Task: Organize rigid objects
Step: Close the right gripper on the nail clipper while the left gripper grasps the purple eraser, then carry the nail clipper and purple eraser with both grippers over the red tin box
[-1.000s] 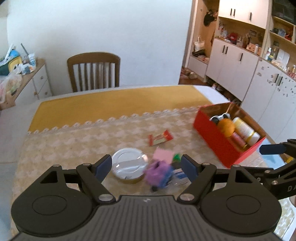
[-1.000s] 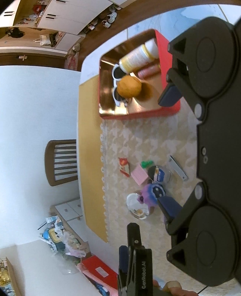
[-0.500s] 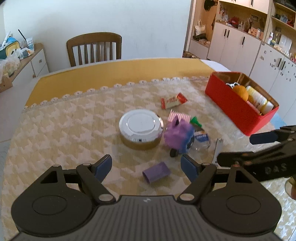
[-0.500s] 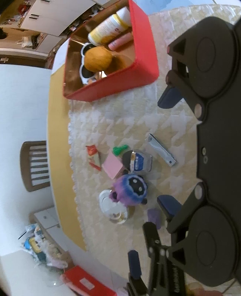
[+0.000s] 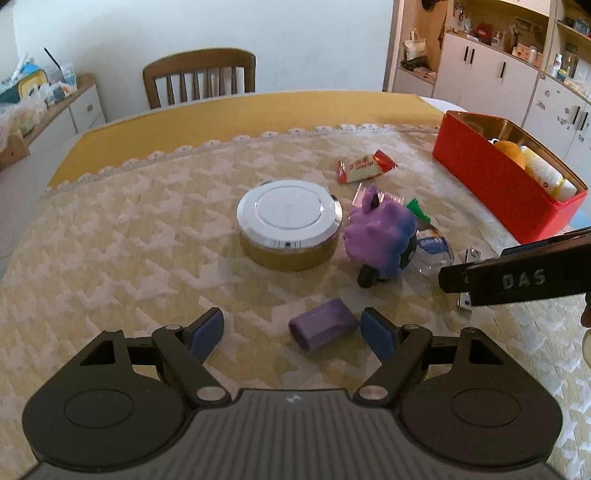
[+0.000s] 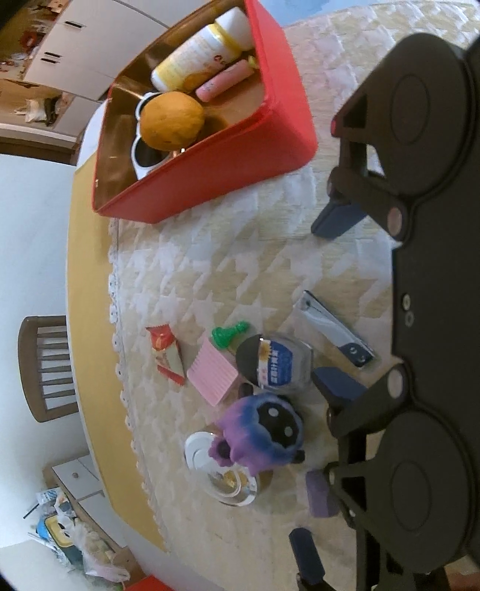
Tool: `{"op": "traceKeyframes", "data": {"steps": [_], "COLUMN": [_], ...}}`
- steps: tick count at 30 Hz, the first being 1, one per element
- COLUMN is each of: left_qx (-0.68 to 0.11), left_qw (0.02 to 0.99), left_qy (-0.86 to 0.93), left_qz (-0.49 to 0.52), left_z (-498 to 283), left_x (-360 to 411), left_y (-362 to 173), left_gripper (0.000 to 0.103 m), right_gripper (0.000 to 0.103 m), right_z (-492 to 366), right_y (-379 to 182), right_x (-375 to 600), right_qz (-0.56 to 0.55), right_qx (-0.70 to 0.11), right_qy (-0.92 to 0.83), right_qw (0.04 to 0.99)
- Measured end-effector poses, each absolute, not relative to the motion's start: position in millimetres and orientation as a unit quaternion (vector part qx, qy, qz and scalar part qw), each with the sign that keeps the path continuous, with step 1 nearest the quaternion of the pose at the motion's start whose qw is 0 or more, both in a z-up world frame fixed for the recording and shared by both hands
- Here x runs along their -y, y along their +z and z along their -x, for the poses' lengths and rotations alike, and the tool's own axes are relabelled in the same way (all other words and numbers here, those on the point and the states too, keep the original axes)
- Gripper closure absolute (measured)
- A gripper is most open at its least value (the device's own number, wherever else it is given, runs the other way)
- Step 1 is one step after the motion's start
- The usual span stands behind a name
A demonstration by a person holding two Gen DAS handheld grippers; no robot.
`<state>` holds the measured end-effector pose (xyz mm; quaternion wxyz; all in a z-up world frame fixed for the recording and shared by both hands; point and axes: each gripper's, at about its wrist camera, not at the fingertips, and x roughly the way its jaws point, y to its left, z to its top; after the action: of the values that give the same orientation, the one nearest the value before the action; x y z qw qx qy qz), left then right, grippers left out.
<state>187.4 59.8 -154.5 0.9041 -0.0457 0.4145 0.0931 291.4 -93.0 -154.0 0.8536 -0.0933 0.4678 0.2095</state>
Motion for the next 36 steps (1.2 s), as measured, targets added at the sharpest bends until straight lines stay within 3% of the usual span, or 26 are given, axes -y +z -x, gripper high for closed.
{"op": "traceKeyframes", "data": {"steps": [5, 8, 12, 19, 36], "left_qx": [-0.413, -0.412, -0.412, -0.413, -0.405], "left_qw": [0.903, 0.905, 0.905, 0.903, 0.908], "left_qy": [0.105, 0.103, 0.096, 0.108, 0.095], "left_qz": [0.045, 0.039, 0.039, 0.046, 0.06], "left_z": [-188.2, -188.3, -187.4, -185.3, -180.7], "left_x": [-56.4, -52.9, -50.4, -50.7, -37.7], "left_y": [-156.2, -155.8, -153.3, -150.0, -125.7], "left_gripper": [0.022, 0.027, 0.04, 0.064, 0.065], "right_gripper": [0.044, 0.054, 0.064, 0.092, 0.093], "right_z": [-287.6, -281.7, -279.9, -276.4, -263.2], "right_y": [-153.1, -152.8, -151.4, -150.5, -126.3], "right_x": [86.2, 82.9, 80.9, 88.4, 127.4], "right_qz": [0.115, 0.127, 0.129, 0.12, 0.102], "right_qx": [-0.456, -0.445, -0.442, -0.438, -0.427], "right_qy": [0.209, 0.218, 0.228, 0.225, 0.236], "right_qw": [0.858, 0.859, 0.858, 0.862, 0.867]}}
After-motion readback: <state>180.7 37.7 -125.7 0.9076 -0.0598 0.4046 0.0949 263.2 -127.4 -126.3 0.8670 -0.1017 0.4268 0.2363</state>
